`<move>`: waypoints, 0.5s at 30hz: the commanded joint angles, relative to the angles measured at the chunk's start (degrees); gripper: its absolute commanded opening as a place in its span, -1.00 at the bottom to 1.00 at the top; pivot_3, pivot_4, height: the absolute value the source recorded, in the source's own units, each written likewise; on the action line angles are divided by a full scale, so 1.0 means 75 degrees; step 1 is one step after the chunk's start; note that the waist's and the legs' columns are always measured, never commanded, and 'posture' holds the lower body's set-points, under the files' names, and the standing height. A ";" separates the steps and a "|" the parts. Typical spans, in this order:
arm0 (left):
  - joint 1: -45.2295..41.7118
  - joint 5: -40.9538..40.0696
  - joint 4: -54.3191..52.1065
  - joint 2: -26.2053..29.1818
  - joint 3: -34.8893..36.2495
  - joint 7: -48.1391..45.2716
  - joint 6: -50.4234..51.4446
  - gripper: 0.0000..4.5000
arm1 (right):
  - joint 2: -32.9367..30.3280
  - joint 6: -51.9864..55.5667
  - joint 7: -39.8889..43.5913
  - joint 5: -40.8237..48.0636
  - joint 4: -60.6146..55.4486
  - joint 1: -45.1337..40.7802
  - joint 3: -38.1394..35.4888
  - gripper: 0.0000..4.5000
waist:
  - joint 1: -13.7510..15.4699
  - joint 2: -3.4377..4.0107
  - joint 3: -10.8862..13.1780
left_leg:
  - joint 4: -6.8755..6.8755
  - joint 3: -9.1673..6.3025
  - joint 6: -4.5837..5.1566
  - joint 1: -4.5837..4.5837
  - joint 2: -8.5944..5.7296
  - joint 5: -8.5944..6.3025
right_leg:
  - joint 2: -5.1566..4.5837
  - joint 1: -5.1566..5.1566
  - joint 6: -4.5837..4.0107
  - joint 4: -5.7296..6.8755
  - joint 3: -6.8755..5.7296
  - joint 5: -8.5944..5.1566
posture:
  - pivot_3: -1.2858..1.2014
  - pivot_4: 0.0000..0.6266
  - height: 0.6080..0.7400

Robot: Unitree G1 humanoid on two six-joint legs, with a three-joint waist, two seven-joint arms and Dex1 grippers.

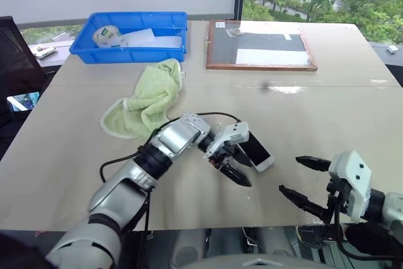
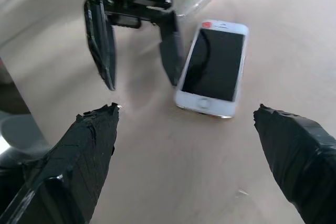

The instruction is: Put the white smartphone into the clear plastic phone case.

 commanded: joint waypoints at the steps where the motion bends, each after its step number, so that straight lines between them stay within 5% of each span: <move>1: -0.0260 0.0022 0.0374 -0.0390 0.0347 0.0100 -0.0349 0.65 | 0.0080 -0.0131 -0.0543 -0.0485 0.0033 -0.0359 0.0504 1.00 | -0.0015 0.0000 0.0000 | 0.0001 0.0001 0.0001 0.0000 0.0000 -0.0001 | 0.0000 0.0000 0.0000 0.0000 0.0001 0.0000 | 0.03 -0.52 1.00; 7: 0.0497 -0.0872 -0.1104 0.0720 0.1917 -0.0110 -0.0389 0.65 | 0.0674 0.0331 -0.1306 -0.0803 0.0861 -0.1790 0.2040 1.00 | -0.0256 0.0006 0.0001 | -0.0023 0.0000 0.0000 0.0010 0.0018 -0.0003 | 0.0022 -0.0015 -0.0002 0.0013 0.0018 0.0000 | 0.03 -0.52 1.00; 15: 0.2717 -0.1607 -0.3191 0.1666 0.4602 0.0932 -0.1738 0.65 | 0.0489 -0.0846 -0.0470 -0.2286 0.3065 -0.3821 0.3926 1.00 | -0.0205 0.0009 0.0002 | -0.0042 0.0012 0.0000 0.0016 0.0015 -0.0001 | 0.0017 -0.0022 0.0000 -0.0002 0.0046 0.0001 | 0.03 -0.52 1.00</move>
